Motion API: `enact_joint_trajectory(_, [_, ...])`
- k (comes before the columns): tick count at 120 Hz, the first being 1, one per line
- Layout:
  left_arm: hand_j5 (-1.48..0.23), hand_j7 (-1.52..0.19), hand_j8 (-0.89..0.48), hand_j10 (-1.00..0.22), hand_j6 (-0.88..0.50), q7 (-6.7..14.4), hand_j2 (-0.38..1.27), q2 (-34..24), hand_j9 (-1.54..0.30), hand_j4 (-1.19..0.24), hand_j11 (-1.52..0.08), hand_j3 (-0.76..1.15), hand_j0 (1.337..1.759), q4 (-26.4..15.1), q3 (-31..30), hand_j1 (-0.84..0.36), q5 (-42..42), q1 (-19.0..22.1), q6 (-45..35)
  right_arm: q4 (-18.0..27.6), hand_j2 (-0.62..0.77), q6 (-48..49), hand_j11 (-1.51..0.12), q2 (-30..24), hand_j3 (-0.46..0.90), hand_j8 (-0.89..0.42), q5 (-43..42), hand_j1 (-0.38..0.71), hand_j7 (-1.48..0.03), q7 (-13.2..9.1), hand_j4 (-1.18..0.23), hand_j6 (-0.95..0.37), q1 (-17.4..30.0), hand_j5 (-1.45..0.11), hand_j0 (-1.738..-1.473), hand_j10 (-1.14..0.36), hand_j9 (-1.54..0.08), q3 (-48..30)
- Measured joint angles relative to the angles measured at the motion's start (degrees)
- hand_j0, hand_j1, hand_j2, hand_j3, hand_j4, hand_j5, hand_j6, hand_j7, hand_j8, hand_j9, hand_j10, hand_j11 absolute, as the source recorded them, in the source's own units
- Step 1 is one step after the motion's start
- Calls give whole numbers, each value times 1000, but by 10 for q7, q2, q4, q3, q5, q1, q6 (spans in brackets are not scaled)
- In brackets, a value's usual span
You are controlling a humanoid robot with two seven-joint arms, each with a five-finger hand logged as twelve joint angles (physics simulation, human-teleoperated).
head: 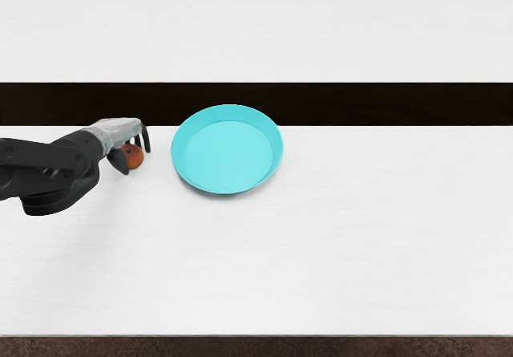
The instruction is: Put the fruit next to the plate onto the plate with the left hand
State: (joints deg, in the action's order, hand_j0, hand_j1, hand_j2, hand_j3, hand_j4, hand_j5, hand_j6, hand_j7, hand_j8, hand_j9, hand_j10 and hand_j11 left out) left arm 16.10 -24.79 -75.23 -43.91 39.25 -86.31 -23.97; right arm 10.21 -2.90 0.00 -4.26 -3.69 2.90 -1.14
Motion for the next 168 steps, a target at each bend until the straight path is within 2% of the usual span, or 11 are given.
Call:
enact_joint_trajectory(19, [-866,-876,-504,-657,-499,-2,308,0,-881,-665,-882,0,1654,0,0,-277,-1,0,0,0,-5,0,-34,0,0,-26,0,-318,-34,0,-26,-26,0,-34,-1658,-26,-34,0])
enact_joint_trajectory(37, [-922,-928,-462,-692,-462,-4,415,0,-923,-692,-924,0,1655,1,0,-321,-2,0,-8,0,-5,0,-34,0,0,-26,0,-318,-34,0,-26,-26,0,-34,-1658,-26,-34,0])
enact_joint_trajectory(42, [-935,-939,-454,-697,-452,-4,423,0,-930,-695,-931,0,1655,1,1,-328,-3,0,-12,0,-5,0,-34,0,0,-26,0,-318,-34,0,-26,-26,0,-34,-1658,-26,-34,0])
enact_joint_trajectory(53, [-948,-955,-460,-705,-451,-4,324,-1,-945,-704,-946,0,1654,1,1,-290,-5,0,-20,0,-5,0,-34,0,0,-26,0,-318,-34,0,-26,-26,0,-34,-1658,-26,-34,0])
enact_joint_trajectory(67, [-963,-966,-447,-712,-443,-5,406,-1,-954,-708,-955,0,1655,2,2,-320,-8,0,-28,0,-5,0,-34,0,0,-26,0,-318,-34,0,-26,-26,0,-34,-1658,-26,-34,0])
enact_joint_trajectory(95, [-986,-979,-436,-718,-423,-5,462,-11,-962,-706,-964,0,1655,2,11,-340,-10,-12,-34,0,-5,0,-34,0,0,-26,0,-318,-34,0,-26,-26,0,-34,-1658,-26,-34,0])
enact_joint_trajectory(99, [-986,-980,-440,-718,-427,-5,403,-15,-964,-707,-965,0,1655,2,15,-328,-10,-15,-34,0,-5,0,-34,0,0,-26,0,-318,-34,0,-26,-26,0,-34,-1658,-26,-34,0])
enact_joint_trajectory(110, [-981,-976,-453,-720,-435,-5,465,-23,-963,-711,-964,0,1655,-1,25,-339,-10,-26,-35,0,-5,0,-34,0,0,-26,0,-318,-34,0,-26,-26,0,-34,-1658,-26,-34,0])
enact_joint_trajectory(136, [-985,-969,-454,-723,-439,-5,508,-49,-961,-711,-962,0,1656,-26,59,-348,-11,-43,-34,0,-5,0,-34,0,0,-26,0,-318,-34,0,-26,-26,0,-34,-1658,-26,-34,0])
enact_joint_trajectory(168, [-993,-966,-446,-726,-430,-5,539,-37,-956,-707,-957,0,1657,-61,104,-369,-15,-61,-33,0,-5,0,-34,0,0,-26,0,-318,-34,0,-26,-26,0,-34,-1658,-26,-34,0])
